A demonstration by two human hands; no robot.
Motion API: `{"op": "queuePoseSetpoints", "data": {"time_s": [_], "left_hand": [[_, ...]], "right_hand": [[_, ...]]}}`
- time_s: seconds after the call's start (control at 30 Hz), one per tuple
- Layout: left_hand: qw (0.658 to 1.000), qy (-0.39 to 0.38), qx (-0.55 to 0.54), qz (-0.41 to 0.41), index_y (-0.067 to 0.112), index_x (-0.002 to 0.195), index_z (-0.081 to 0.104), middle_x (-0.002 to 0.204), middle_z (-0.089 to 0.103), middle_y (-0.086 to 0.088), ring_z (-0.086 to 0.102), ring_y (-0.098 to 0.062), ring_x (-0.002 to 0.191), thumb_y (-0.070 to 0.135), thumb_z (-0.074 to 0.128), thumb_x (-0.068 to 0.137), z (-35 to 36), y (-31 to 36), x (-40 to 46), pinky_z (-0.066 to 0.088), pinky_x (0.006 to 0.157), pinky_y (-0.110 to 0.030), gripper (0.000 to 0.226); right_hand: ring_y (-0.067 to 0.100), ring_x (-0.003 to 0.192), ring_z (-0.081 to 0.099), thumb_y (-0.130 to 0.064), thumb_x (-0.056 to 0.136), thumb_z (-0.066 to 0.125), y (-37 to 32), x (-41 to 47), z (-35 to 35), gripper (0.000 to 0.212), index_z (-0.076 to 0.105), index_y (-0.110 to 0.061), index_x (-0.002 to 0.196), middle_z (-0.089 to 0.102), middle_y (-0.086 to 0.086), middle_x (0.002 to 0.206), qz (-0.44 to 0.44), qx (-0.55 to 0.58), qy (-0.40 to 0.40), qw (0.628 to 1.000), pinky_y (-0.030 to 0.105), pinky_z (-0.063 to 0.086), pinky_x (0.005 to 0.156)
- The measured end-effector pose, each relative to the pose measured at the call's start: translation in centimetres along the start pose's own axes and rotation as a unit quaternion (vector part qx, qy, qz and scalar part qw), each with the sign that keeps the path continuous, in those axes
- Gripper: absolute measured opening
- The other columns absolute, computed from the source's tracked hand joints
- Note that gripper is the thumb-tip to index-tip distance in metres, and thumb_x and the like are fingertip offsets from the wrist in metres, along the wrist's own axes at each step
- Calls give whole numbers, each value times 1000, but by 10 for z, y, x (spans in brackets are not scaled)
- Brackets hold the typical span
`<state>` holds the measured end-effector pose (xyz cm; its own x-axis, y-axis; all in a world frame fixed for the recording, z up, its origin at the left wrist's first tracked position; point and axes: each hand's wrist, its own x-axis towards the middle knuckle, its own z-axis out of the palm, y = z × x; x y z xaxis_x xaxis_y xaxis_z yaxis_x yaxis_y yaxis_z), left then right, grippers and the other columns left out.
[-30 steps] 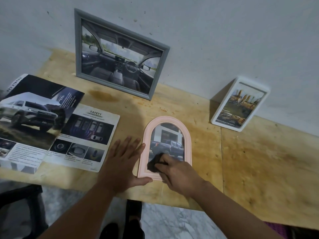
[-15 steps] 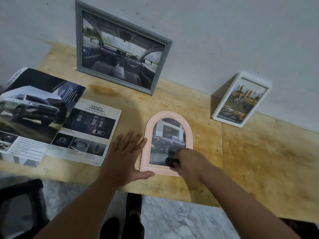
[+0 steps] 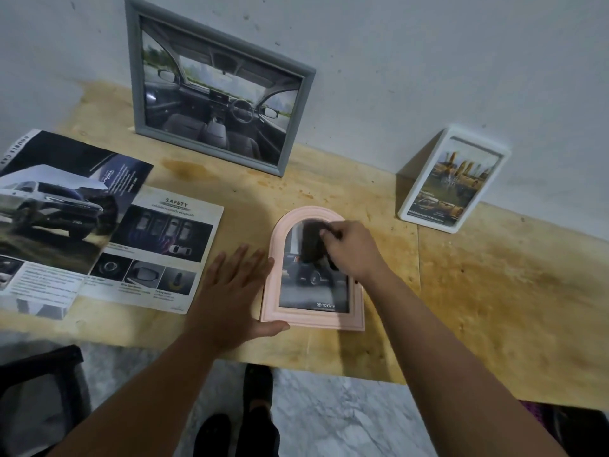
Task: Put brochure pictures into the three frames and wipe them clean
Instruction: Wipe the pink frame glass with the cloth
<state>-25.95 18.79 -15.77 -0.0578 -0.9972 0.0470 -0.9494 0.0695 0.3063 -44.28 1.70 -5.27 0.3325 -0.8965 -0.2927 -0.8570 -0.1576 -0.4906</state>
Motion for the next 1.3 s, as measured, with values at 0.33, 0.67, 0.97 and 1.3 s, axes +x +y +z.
{"op": "queuePoseSetpoints", "data": {"time_s": [0.33, 0.67, 0.97, 1.3], "left_hand": [[1000, -20, 6, -8, 19, 158, 39, 165, 35, -6, 21, -30, 157, 96, 46, 70, -2, 1, -1, 18, 125, -58, 117], [998, -55, 37, -17, 21, 161, 30, 169, 27, -5, 15, -29, 159, 100, 37, 72, -9, 5, 3, 13, 127, -56, 119], [993, -106, 44, -43, 19, 156, 41, 163, 39, -4, 28, -29, 154, 101, 40, 69, -21, 13, 9, 20, 123, -52, 119], [948, -124, -137, -260, 14, 136, 56, 128, 61, -7, 57, -28, 123, 66, 62, 90, -72, 56, 50, 47, 99, -36, 70]], "right_hand": [[28, 82, 66, -25, 100, 51, 23, -73, 59, 31, 72, -18, 121, 58, 3, 115, -167, -135, -42, 976, 38, 55, 70], [16, 75, 64, -20, 101, 61, 80, -73, -25, 16, 75, -21, 95, 69, 7, 92, 17, 129, -31, 991, 40, 53, 71], [32, 136, 42, -55, 88, 66, 190, -129, -15, 91, 18, -33, 161, 20, 1, 156, 136, -11, 14, 991, 43, 52, 99], [24, 134, 47, -59, 91, 62, 100, -120, -23, 77, 33, -30, 156, 44, 0, 148, 175, 141, -3, 974, 43, 48, 105]]}}
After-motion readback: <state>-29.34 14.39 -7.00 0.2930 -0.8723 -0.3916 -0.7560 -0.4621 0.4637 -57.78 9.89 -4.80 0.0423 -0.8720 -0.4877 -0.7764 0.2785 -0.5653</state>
